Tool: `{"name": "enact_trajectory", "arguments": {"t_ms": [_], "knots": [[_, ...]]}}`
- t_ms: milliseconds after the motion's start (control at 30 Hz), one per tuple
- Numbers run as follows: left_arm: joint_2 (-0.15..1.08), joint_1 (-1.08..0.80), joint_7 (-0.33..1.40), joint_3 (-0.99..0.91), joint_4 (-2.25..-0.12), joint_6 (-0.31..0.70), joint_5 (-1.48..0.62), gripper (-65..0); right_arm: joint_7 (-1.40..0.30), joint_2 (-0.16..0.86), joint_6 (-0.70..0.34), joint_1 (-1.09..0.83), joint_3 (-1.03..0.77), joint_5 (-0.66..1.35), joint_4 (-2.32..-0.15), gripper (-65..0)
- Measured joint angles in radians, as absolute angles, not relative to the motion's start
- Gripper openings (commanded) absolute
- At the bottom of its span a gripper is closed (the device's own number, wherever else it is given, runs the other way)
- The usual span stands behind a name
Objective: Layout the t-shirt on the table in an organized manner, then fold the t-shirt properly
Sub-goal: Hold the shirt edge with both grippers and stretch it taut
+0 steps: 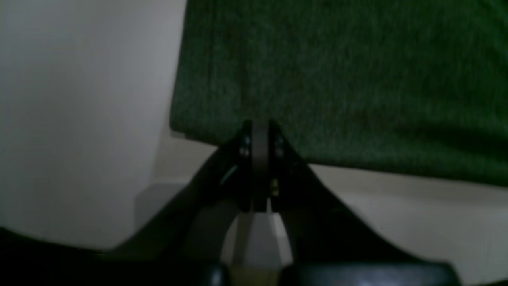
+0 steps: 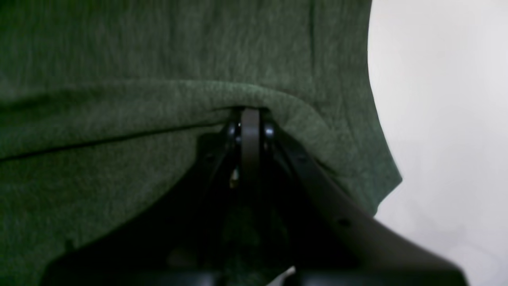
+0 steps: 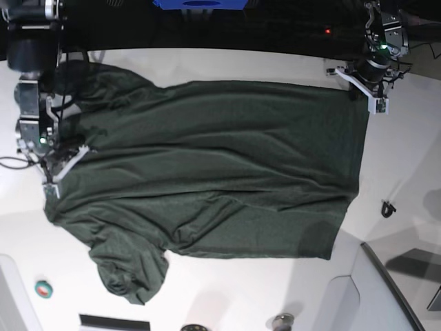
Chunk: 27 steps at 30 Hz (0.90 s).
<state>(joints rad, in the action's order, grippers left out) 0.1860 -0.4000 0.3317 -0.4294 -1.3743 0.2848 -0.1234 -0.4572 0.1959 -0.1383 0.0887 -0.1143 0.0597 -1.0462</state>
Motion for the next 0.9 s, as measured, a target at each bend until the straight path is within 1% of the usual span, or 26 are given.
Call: {"name": "enact_trajectory", "arguments": {"t_ms": [100, 167, 200, 233, 267, 300, 367, 433, 467, 533, 600, 667, 767, 900], "knots": [[0.185, -0.404, 0.347, -0.429, -1.398, 0.285, -0.121, -65.0, -0.491, 0.194, -0.139, 0.048, -0.114, 0.054, -1.124, -63.6], [0.183, -0.406, 0.348, -0.441, -1.425, 0.287, -0.124, -65.0, -0.498, 0.192, -0.136, -0.035, -0.115, 0.056, -1.256, -63.3], [0.178, -0.406, 0.349, -0.463, -1.439, 0.289, -0.125, -65.0, -0.500, 0.186, -0.139, -0.080, -0.133, 0.058, -1.334, -62.4], [0.172, -0.407, 0.349, -0.488, -1.457, 0.287, -0.125, -65.0, -0.498, 0.174, -0.142, -0.121, -0.171, 0.067, -1.410, -60.0], [0.172, -0.412, 0.348, -0.513, -1.478, 0.285, -0.124, -65.0, -0.500, 0.159, -0.142, -0.153, -0.214, 0.063, -1.479, -55.8], [0.172, -0.419, 0.350, -0.535, -1.500, 0.285, -0.124, -65.0, -0.503, 0.148, -0.139, -0.175, -0.255, 0.058, -1.534, -49.8], [0.171, -0.421, 0.355, -0.569, -1.533, 0.273, -0.120, -65.0, -0.556, 0.142, -0.139, -0.205, -0.327, 0.065, -1.612, -34.1], [0.168, -0.421, 0.351, -0.585, -1.555, 0.278, -0.121, -65.0, -0.603, 0.143, -0.143, -0.237, -0.378, 0.065, -1.644, -20.0], [0.168, -0.417, 0.350, -0.589, -1.557, 0.285, -0.123, -65.0, -0.611, 0.143, -0.161, -0.263, -0.403, 0.061, -1.650, -16.2], [0.167, -0.417, 0.350, -0.588, -1.562, 0.285, -0.125, -65.0, -0.620, 0.134, -0.267, -0.329, -0.465, 0.067, -1.659, -16.5], [0.167, -0.420, 0.351, -0.588, -1.563, 0.285, -0.124, -65.0, -0.626, 0.094, -0.316, -0.361, -0.533, 0.047, -1.655, -19.8], [0.167, -0.421, 0.352, -0.587, -1.562, 0.285, -0.123, -65.0, -0.631, 0.081, -0.374, -0.384, -0.556, 0.053, -1.649, -23.9], [0.167, -0.421, 0.351, -0.583, -1.562, 0.285, -0.124, -65.0, -0.614, 0.075, -0.387, -0.403, -0.561, 0.060, -1.616, -26.7], [0.167, -0.418, 0.351, -0.582, -1.562, 0.285, -0.124, -65.0, -0.625, 0.077, -0.389, -0.423, -0.563, 0.056, -1.570, -27.2]]}}
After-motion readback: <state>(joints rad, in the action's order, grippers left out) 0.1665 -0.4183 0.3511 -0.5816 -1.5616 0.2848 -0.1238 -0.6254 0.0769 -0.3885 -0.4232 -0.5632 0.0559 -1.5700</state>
